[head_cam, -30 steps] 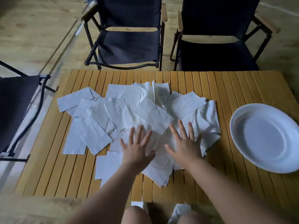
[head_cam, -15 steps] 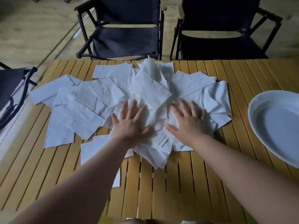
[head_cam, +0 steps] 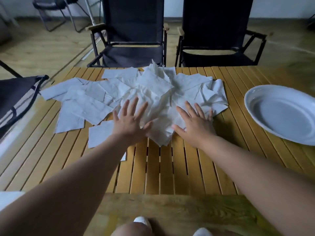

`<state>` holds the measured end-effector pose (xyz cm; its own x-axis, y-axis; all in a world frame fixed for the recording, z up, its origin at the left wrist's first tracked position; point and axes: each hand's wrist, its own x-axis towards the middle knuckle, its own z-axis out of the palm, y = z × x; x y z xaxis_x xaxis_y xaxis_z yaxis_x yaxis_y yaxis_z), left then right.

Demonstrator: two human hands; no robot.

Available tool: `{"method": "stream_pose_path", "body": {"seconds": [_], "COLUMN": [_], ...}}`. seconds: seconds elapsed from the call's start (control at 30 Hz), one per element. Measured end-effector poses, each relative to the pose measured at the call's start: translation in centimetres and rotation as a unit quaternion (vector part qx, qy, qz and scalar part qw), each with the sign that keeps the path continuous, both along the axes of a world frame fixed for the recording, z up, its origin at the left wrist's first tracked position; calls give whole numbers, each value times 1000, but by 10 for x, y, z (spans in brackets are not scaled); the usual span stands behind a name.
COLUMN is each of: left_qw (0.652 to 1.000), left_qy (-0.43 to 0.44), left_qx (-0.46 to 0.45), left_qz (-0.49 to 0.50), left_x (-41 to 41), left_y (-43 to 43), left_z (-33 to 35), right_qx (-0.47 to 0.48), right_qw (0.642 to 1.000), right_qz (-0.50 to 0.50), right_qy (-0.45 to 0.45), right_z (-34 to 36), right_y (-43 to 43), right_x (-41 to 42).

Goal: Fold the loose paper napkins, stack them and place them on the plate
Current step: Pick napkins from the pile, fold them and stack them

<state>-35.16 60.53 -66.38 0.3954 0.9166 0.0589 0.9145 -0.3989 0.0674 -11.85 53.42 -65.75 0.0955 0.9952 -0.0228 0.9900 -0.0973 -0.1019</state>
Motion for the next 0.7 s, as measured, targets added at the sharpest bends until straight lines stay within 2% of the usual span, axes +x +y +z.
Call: {"method": "stream_pose_path", "body": {"seconds": [0.17,0.37,0.53,0.7], "left_qw": [1000,996,996,997], "left_qy": [10,52,21,-31], "left_qx": [-25,-60,-80,-77], "left_qz": [11,41,36,9], "left_x": [-49,-125,-160,-160], "left_y": [-60,-99,-113,-115], "left_z": [17,13,5,-1], "right_qx": [3,-24,-24,-46], "right_qw": [1000,999,996,993], "right_qz": [-11,33,82,101], "right_qy": [-9,27,27,28], "right_z": [13,19,15,5], "right_y": [-56,-85,-87,-81], "right_x": [-34,-93,-139,-158]}}
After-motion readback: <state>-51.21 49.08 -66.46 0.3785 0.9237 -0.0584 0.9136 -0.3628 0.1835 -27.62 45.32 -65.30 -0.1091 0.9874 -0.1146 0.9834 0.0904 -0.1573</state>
